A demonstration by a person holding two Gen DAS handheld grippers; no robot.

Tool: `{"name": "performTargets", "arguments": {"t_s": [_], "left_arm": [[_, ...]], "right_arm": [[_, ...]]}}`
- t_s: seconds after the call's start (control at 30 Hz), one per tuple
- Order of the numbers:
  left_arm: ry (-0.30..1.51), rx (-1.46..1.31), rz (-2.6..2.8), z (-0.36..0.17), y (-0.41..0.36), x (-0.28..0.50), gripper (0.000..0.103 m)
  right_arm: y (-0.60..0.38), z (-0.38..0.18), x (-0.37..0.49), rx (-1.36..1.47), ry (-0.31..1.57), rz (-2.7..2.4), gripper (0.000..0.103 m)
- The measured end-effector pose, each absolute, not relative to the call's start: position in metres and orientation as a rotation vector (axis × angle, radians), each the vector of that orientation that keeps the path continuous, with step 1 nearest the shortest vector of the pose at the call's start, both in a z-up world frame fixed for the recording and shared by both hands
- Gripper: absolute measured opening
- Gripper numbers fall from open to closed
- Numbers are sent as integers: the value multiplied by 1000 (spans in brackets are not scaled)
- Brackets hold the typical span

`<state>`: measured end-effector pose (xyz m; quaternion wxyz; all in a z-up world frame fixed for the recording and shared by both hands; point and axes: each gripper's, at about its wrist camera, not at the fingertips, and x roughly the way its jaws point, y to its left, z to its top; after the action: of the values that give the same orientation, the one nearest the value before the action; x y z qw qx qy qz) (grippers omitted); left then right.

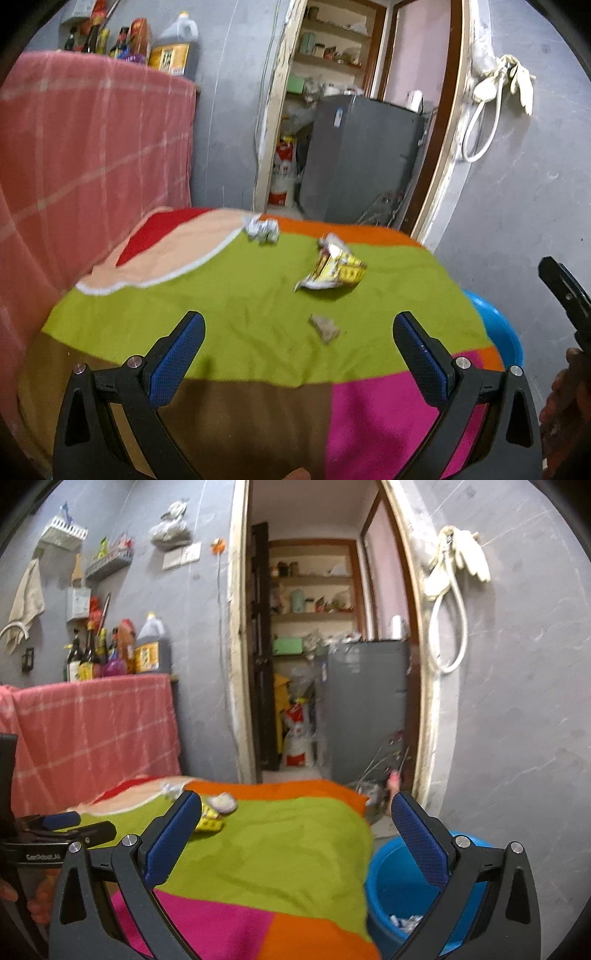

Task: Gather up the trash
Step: 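Move both tools back over the remaining trash on the blanket, then grasp the brown bark piece with the left tool while the right tool grasps the yellow printed wrapper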

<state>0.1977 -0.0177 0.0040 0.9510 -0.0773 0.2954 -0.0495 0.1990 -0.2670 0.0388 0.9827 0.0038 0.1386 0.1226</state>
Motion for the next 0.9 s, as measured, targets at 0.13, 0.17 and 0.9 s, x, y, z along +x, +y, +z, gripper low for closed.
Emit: {"name": "performTargets", "arguments": {"t_s": [0.13,0.17,0.9], "left_arm": [[665,-146,-110,-9,-17,202,100],[681,-148,-113,-12,-16,204,100],[860,-51,-220,-42,-46,264,30]], "right_arm": [[-256,22,208,-8,345,286,103],[-253,16,213,-12,373,301,103],[-236,-18,268,-26,645,392,83]]}}
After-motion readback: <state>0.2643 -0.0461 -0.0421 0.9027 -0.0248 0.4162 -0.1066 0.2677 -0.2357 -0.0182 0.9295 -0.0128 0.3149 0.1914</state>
